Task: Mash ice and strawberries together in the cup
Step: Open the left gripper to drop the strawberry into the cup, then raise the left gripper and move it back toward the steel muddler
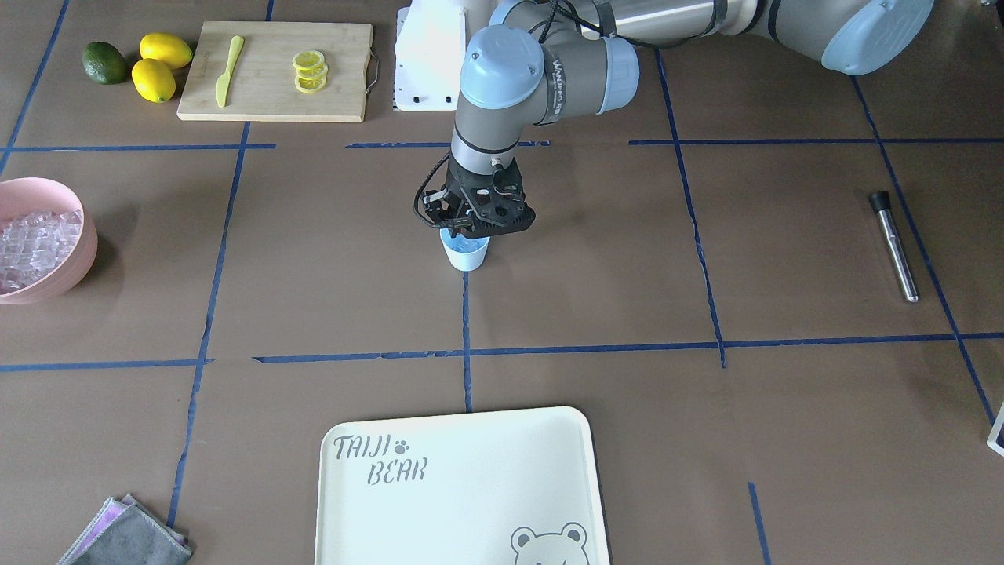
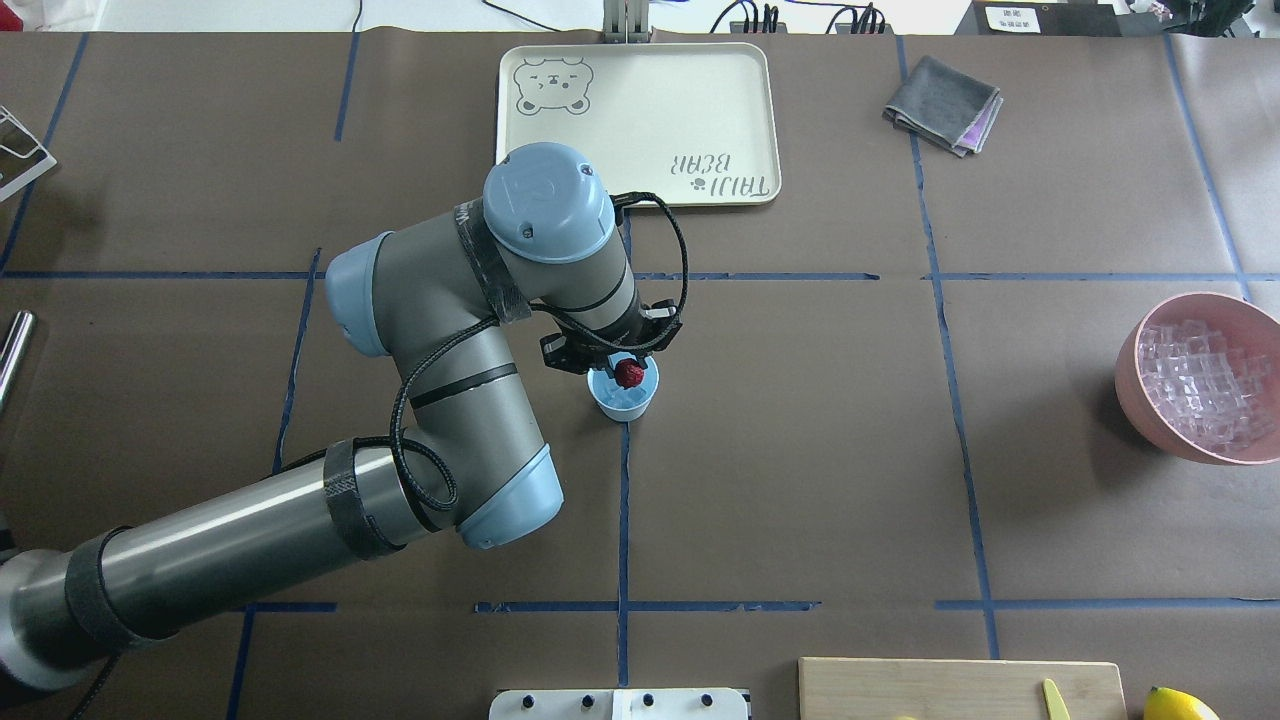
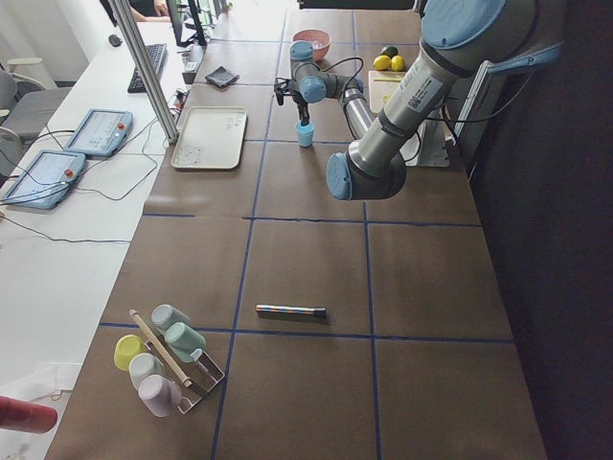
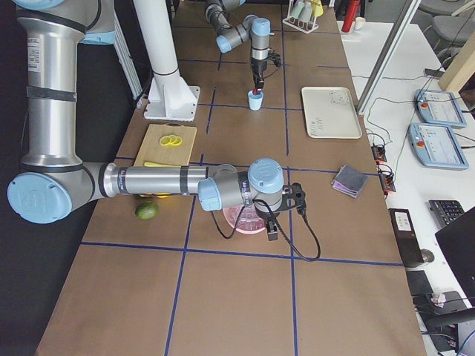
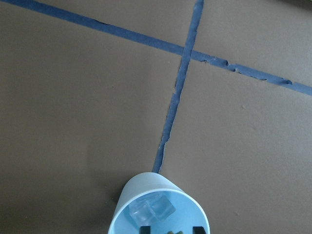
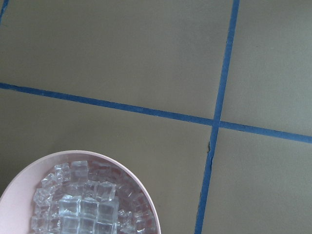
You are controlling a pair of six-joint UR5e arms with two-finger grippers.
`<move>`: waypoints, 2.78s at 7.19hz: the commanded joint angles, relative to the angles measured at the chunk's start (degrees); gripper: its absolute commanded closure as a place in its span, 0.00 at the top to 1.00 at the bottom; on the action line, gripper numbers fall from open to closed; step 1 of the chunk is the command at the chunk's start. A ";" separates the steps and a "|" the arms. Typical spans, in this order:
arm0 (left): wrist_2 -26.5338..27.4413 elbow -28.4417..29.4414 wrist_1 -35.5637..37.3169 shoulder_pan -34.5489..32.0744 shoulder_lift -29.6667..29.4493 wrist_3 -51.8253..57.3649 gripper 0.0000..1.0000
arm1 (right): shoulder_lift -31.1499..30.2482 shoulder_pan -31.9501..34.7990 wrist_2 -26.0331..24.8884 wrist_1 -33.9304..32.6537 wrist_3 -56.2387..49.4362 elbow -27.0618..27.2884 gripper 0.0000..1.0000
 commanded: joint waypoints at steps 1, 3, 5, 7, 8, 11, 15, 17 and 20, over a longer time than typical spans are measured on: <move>-0.09 -0.41 0.00 0.02 0.16 0.07 0.64 | -0.04 0.00 0.01 0.00 0.00 -0.01 0.99; -0.18 -0.76 0.18 -0.07 0.25 0.33 0.89 | 0.04 0.00 0.01 0.00 0.00 -0.01 0.99; -0.18 -7.65 2.62 -0.59 5.05 0.77 1.00 | -0.04 0.00 0.36 -0.09 0.00 -0.27 0.99; -0.35 -16.45 17.49 -4.00 6.40 13.01 1.00 | -0.83 0.26 0.45 -0.26 -0.61 -0.71 0.99; -0.52 -18.84 19.14 -6.11 8.49 16.04 1.00 | -1.18 1.48 0.54 -0.44 -0.96 -0.72 0.99; -8.05 -21.59 19.16 -15.76 16.65 30.16 1.00 | -1.01 6.65 0.54 -9.79 -11.98 -0.81 0.99; -14.32 -21.60 18.81 -30.44 29.65 56.51 1.00 | -1.18 8.70 -0.25 -14.95 -14.59 0.51 0.99; -14.68 -20.81 18.37 -38.52 37.29 72.76 1.00 | -1.01 8.61 -0.17 -14.68 -14.24 0.17 0.99; -15.64 -14.15 0.37 -43.39 50.92 79.00 1.00 | -0.57 8.53 -0.17 -14.50 -13.80 -0.01 0.99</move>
